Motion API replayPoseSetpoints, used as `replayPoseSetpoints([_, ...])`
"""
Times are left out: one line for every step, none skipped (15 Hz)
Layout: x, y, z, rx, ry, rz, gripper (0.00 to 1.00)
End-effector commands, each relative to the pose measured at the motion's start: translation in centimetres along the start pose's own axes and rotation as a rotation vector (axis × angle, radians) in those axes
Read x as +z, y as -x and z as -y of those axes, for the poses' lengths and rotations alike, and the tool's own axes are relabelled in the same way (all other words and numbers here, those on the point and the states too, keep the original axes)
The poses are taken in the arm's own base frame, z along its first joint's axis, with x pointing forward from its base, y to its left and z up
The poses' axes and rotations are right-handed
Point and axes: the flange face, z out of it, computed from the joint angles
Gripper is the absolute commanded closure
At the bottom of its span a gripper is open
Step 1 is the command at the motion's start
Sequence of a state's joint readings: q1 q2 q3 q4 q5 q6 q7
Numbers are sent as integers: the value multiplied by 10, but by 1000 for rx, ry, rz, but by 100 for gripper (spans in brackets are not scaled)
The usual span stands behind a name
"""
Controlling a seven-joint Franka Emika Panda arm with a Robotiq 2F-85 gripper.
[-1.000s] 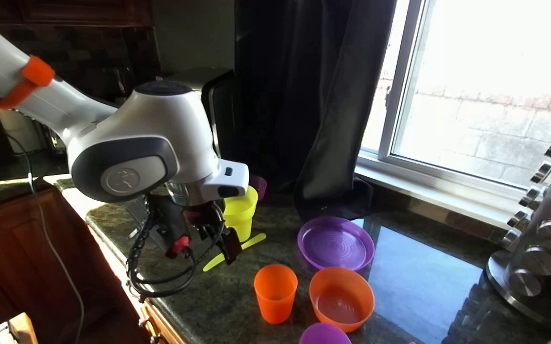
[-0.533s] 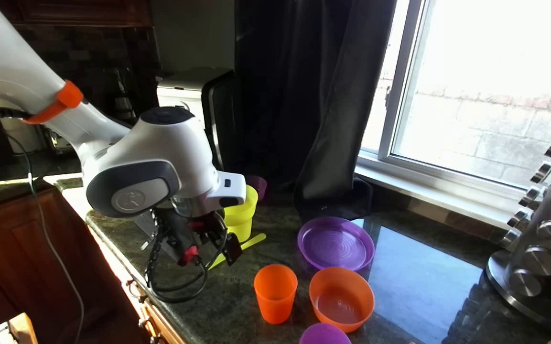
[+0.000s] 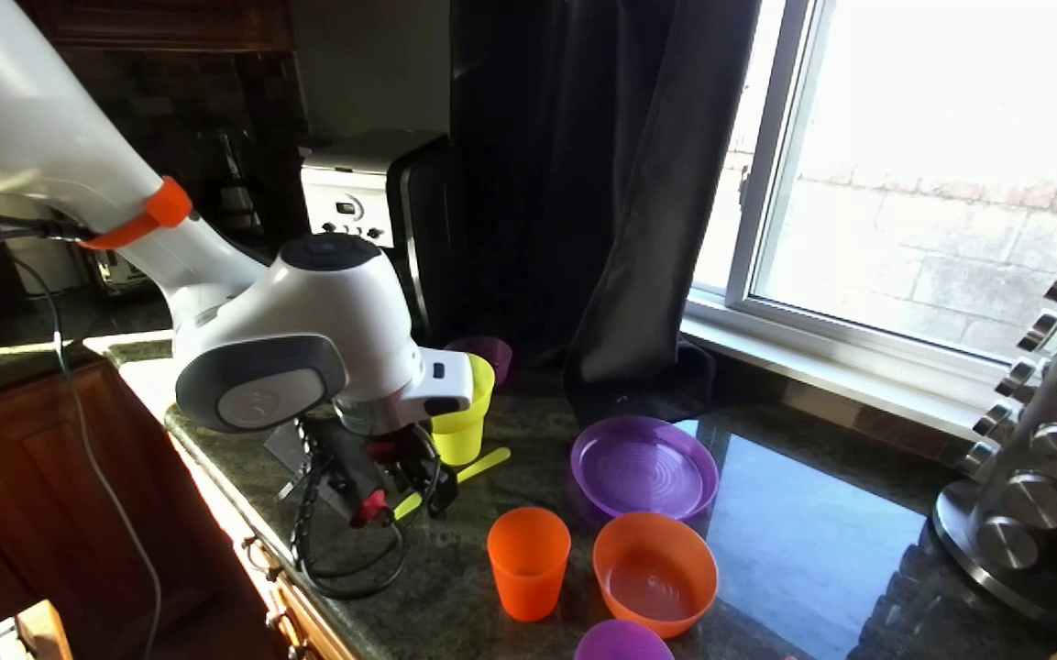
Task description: Place the yellow bowl on the yellow cup. and then the yellow knife on the bowl
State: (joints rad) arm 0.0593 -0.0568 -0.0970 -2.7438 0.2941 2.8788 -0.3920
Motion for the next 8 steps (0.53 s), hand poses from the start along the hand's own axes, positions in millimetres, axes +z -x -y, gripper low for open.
replayPoseSetpoints([8,-2,-3,-11,1,-1,71])
replayPoseSetpoints([8,-3,-4,-12,1,0,79])
replayPoseSetpoints([9,-3,-6,-10,1,4,86])
replayPoseSetpoints([9,-3,-7,-9,1,6,95])
replayPoseSetpoints([9,-4,-8,-6,2,11,100])
replayPoseSetpoints([9,-5,-9,-1,2,16,100])
replayPoseSetpoints([9,-5,-10,3,4,22,97])
replayPoseSetpoints([9,-5,-11,6,5,26,97])
